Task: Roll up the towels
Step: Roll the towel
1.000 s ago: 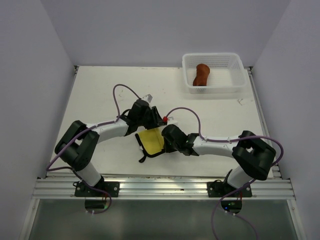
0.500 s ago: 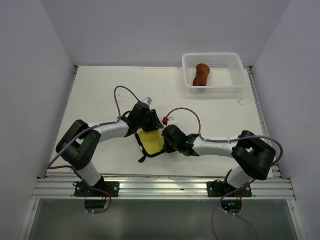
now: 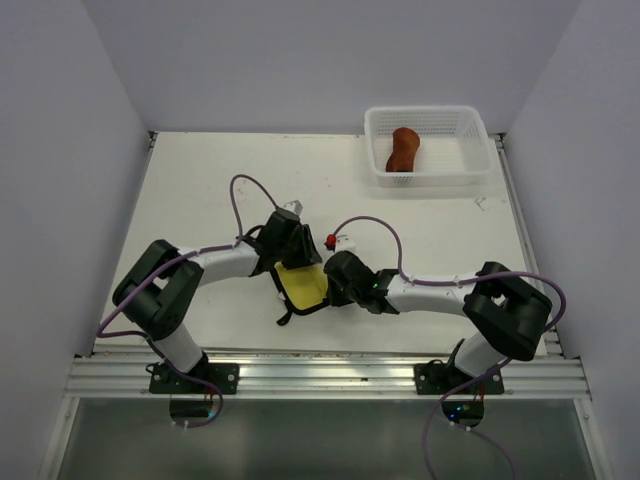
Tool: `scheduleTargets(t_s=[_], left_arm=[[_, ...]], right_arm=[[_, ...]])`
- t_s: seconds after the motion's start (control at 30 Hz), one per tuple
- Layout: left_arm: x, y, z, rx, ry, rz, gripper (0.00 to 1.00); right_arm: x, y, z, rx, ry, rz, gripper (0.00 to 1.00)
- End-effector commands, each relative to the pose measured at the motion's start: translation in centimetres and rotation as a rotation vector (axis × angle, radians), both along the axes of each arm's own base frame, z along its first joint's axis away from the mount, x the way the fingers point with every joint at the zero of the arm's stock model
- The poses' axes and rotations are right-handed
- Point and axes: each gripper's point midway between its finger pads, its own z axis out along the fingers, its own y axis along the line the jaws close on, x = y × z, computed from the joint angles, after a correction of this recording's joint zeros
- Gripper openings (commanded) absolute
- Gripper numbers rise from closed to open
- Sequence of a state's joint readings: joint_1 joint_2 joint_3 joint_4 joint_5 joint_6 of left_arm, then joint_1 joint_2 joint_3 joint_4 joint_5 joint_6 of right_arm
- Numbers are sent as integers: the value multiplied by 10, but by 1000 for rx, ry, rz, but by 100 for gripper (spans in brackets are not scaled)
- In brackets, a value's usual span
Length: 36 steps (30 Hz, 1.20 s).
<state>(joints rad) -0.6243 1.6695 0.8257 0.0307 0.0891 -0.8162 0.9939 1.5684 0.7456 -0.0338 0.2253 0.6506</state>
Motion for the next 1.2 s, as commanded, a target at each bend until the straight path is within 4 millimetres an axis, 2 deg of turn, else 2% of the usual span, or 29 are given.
scheduleTargets(t_s=[0.0, 0.1, 0.13, 0.4, 0.57, 0.9, 0.97, 1.0, 1.1, 1.17], left_arm=[[-5, 17, -18, 125, 38, -1, 45], [-7, 20, -22, 179, 63, -9, 45], [-8, 29, -26, 239, 63, 5, 45], [-15, 49, -28, 396, 85, 19, 45], [-25, 65, -41, 509, 129, 13, 45], [-34, 73, -55, 633, 161, 2, 39], [-36, 71, -58, 644, 168, -12, 31], [-38, 70, -59, 650, 167, -21, 21], [-42, 70, -67, 669, 189, -38, 10], [-45, 69, -70, 670, 200, -49, 6]], right_arm=[[-2, -5, -5, -18, -3, -8, 0], [-2, -5, -3, -17, -10, -9, 0], [-3, -5, -3, -17, -12, -8, 0], [-2, -6, -5, -14, -31, -28, 0], [-7, -6, -4, -26, -54, -22, 0], [-14, 7, 11, 5, -124, 2, 0], [-15, 7, 12, 12, -127, -3, 0], [-15, 6, 13, 13, -129, -6, 0], [-17, 5, 14, 16, -132, -6, 0], [-16, 3, 17, 19, -140, -11, 0]])
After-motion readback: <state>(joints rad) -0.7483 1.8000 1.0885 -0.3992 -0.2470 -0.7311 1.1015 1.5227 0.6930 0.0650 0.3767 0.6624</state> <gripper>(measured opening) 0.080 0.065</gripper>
